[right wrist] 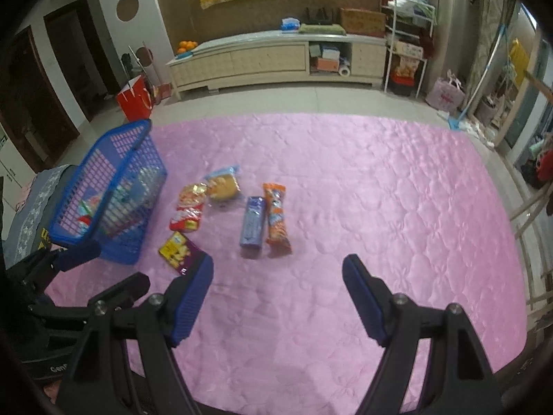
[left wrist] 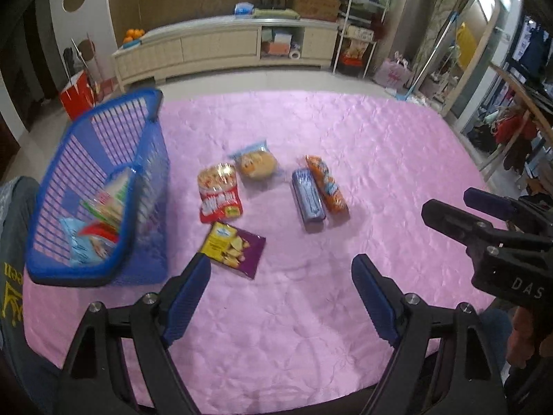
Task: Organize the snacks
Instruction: 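Withdraw both open tools from the basket toward the remaining snacks, then grasp the purple chip bag with the left tool while the right tool grasps the orange snack bar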
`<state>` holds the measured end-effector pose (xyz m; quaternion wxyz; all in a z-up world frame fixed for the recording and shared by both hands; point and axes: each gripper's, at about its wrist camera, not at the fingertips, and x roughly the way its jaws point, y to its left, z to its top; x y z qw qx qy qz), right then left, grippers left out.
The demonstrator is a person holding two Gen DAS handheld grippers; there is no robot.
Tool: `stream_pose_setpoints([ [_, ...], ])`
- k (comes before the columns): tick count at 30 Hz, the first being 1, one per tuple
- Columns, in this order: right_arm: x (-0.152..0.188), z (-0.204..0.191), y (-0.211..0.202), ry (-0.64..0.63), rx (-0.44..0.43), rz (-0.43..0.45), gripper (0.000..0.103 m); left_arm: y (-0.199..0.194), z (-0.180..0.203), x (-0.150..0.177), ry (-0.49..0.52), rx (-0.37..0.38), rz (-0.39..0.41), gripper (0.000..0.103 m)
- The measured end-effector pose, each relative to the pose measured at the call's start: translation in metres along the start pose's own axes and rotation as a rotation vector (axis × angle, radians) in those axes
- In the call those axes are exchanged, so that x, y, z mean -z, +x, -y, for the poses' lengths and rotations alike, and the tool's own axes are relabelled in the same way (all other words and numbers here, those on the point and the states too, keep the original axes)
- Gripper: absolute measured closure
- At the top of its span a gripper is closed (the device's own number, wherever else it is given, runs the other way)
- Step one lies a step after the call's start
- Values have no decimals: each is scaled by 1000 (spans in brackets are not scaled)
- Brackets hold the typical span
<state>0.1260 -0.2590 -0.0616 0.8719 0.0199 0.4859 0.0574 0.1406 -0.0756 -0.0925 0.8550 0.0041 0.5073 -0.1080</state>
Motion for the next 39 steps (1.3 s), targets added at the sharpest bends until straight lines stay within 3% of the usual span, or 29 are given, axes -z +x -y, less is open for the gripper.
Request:
stream_pose_setpoints([
  [5, 12, 14, 29, -13, -11, -34, 22, 34, -1, 5, -13, -34, -58, 21],
  [12, 15, 23, 70, -46, -26, -94, 22, 76, -19, 8, -173, -88, -124, 21],
  [17, 6, 28, 102, 1, -54, -156, 22, 99, -36, -1, -285, -126, -138, 21],
  [28, -11, 26, 142, -5, -78, -195, 22, 134, -59, -5, -450, -211, -129, 21],
  [33, -8, 36, 144, 19, -78, -202, 22, 142, -65, 0, -446, -284, -146, 21],
  [39, -3, 48, 136, 45, -55, -207, 22, 139, -54, 1, -374, -247, -162, 32],
])
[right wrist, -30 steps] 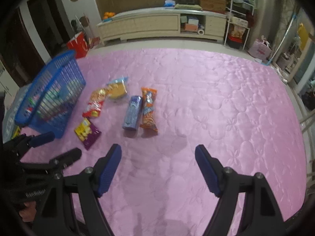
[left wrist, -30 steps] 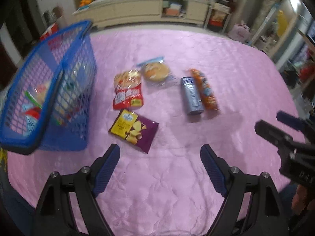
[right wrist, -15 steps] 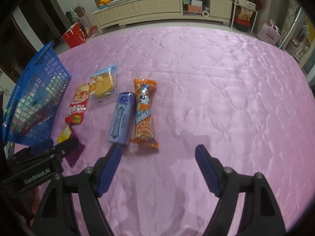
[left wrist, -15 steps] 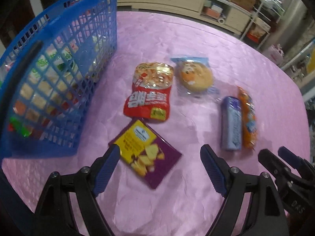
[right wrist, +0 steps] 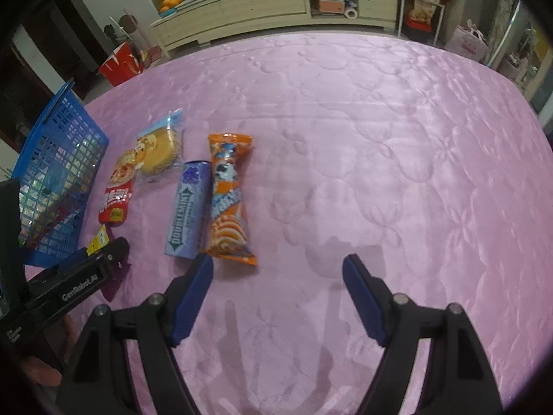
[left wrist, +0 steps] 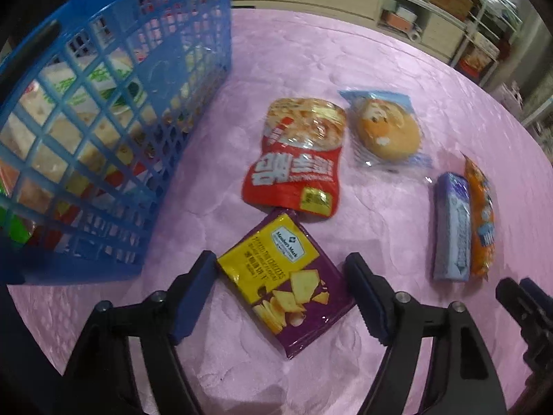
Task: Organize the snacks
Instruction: 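Grasp the purple chip bag with the left tool while the right tool grasps the orange snack bar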
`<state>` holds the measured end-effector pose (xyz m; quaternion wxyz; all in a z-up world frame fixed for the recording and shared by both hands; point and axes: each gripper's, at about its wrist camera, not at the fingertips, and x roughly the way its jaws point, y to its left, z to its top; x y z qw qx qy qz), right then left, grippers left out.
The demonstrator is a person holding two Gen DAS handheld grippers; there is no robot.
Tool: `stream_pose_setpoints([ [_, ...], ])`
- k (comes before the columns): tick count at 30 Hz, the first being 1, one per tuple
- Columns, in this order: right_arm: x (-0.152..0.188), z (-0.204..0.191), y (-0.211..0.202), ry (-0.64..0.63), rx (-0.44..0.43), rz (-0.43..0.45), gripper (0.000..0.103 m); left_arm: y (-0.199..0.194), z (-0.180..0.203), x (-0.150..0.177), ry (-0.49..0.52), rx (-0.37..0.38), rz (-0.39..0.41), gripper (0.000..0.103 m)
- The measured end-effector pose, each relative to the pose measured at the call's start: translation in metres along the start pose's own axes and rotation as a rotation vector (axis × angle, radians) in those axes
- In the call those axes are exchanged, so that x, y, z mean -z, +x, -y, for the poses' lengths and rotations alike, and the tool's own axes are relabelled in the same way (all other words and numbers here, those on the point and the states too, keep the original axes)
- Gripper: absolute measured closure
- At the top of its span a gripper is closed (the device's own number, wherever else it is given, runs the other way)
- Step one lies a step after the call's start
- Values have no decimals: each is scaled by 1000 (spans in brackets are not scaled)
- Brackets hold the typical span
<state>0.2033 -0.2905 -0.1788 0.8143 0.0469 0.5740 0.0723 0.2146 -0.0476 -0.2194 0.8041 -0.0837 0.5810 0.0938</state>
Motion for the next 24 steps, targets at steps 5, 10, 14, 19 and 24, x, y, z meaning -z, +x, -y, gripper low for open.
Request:
stream_pose_setpoints([
  [5, 7, 8, -8, 19, 8, -12, 22, -7, 1, 8, 57, 64, -19, 39],
  [10, 9, 6, -17, 5, 31, -5, 22, -19, 2, 21, 97, 161, -27, 41],
  [14, 4, 3, -20, 2, 61, 4, 22, -35, 10, 26, 163, 172, 13, 41],
  [19, -10, -11, -13, -32, 83, 9, 23, -49, 19, 22, 233, 179, 74, 41],
  [24, -22, -23, 0, -49, 71, 4, 35, -51, 19, 3, 267, 172, 90, 41],
])
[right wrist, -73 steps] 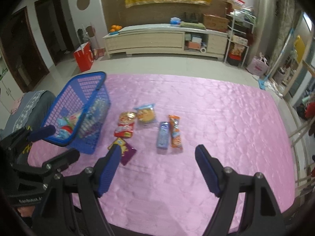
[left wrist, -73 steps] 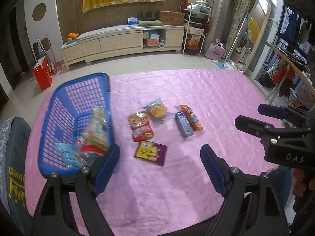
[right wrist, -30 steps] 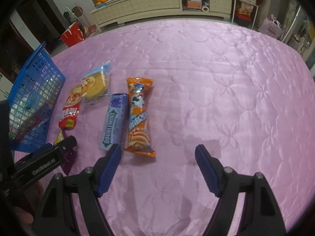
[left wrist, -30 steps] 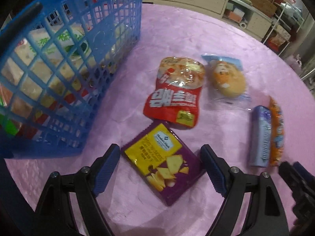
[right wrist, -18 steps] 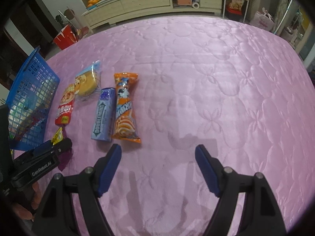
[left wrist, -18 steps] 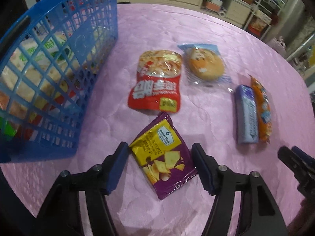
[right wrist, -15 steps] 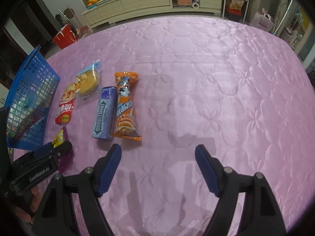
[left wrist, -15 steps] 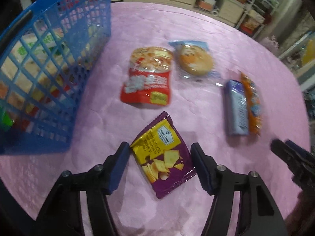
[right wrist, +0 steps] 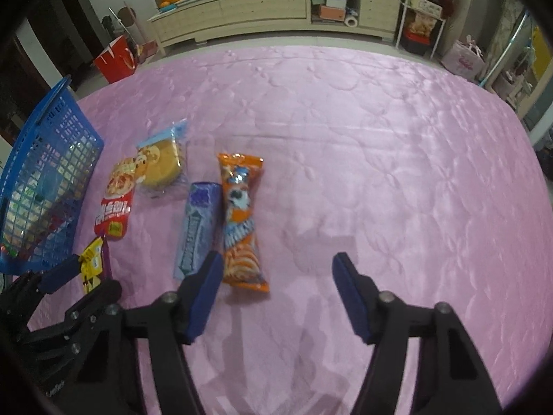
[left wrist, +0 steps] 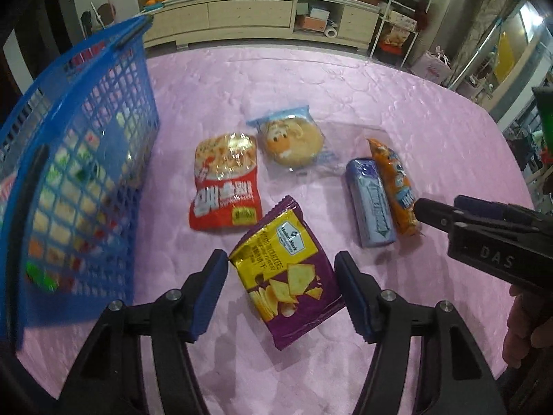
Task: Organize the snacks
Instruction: 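Grasp the purple chip bag with the left tool while the right tool grasps the orange snack bar, then carry both snacks over the basket and open the right tool to drop the orange bar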
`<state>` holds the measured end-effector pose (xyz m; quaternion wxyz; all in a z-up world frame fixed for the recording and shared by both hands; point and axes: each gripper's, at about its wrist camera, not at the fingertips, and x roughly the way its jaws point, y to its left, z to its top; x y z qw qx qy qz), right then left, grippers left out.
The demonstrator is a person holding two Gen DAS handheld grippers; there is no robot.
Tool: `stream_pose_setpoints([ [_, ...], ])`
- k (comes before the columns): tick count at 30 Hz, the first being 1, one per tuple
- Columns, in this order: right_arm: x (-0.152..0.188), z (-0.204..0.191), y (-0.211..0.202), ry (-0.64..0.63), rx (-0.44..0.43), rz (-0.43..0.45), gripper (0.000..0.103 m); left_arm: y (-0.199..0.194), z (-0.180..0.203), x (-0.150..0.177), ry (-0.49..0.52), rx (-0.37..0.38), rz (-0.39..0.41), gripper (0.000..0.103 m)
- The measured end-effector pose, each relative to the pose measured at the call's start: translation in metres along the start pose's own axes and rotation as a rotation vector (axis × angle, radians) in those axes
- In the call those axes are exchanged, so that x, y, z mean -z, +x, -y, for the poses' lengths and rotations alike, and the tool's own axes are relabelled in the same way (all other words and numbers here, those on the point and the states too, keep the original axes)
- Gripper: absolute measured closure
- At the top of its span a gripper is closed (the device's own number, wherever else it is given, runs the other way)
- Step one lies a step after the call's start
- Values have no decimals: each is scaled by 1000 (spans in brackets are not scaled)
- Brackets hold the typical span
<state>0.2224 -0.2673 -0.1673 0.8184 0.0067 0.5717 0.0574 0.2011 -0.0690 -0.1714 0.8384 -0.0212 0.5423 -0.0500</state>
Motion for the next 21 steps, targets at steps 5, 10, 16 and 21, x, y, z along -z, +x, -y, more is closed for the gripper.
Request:
stream_pose_setpoints([
  [5, -13, -10, 23, -27, 0, -30, 49, 11, -3, -4, 41, -12, -2, 41],
  [10, -16, -19, 34, -57, -9, -42, 75, 16, 3, -4, 72, -15, 4, 41],
  [16, -8, -25, 9, -44, -29, 3, 75, 0, 7, -2, 98, 11, 34, 41],
  [21, 4, -22, -32, -38, -36, 50, 75, -24, 12, 0, 119, 36, 79, 41],
])
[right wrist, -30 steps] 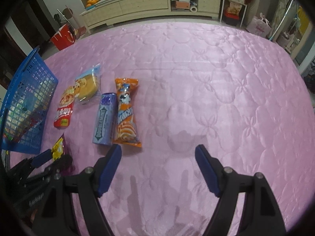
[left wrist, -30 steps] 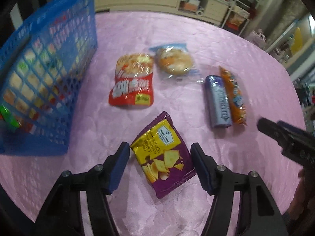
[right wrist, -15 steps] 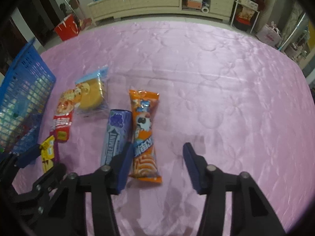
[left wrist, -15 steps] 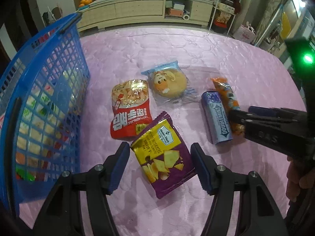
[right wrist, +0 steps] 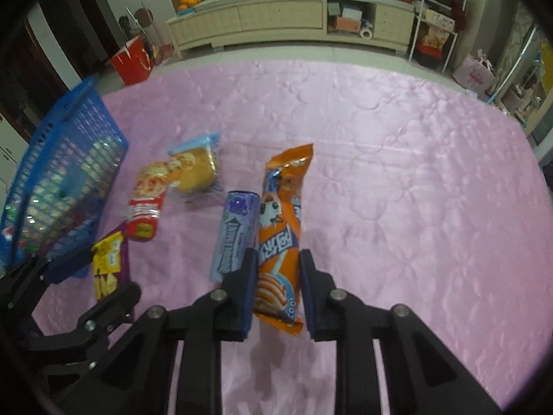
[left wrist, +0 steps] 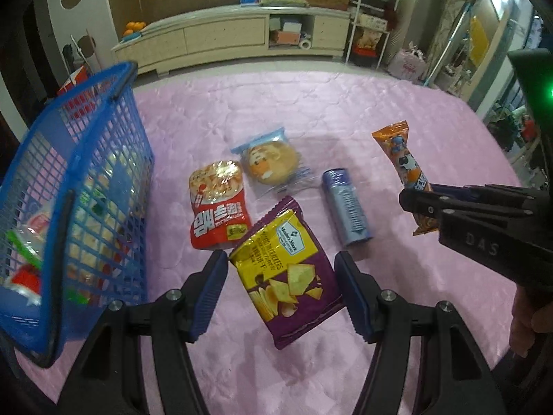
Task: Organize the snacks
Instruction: 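Carry both snacks over the basket and open the right tool to drop the orange bar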
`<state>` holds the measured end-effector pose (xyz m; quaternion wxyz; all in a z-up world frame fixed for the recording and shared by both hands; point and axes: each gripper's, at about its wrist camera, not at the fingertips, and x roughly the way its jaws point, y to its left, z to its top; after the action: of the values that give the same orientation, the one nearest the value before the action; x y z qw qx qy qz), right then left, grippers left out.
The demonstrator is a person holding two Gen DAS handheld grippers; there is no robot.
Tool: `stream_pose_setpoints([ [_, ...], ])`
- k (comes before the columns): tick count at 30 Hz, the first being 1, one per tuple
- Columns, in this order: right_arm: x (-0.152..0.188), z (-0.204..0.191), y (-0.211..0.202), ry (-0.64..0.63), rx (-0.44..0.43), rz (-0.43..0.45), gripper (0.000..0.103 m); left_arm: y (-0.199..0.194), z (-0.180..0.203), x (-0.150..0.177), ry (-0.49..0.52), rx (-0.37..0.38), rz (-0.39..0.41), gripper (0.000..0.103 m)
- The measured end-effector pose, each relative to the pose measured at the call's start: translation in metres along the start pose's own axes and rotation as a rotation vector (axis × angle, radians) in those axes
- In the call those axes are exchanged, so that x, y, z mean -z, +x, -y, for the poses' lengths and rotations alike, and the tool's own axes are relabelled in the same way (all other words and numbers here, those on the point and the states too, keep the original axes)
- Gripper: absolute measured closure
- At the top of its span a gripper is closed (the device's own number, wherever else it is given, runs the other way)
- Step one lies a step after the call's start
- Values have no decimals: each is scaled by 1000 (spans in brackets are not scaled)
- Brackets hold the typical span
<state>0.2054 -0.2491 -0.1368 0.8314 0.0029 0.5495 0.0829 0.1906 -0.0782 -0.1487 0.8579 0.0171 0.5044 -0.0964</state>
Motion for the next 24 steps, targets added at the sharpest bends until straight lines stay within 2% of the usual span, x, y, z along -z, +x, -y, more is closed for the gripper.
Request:
stream_pose_setpoints([
  [9, 17, -21, -65, -21, 11, 87, 75, -64, -2, 1, 22, 16, 118, 41],
  [14, 16, -49, -99, -54, 11, 149, 75, -101, -14, 2, 20, 17, 188, 41],
  [17, 13, -68, -114, -77, -6, 181, 75, -127, -27, 2, 26, 10, 233, 41],
  [24, 5, -118, -128, -146, -54, 225, 75, -153, -78, 4, -20, -18, 263, 41],
])
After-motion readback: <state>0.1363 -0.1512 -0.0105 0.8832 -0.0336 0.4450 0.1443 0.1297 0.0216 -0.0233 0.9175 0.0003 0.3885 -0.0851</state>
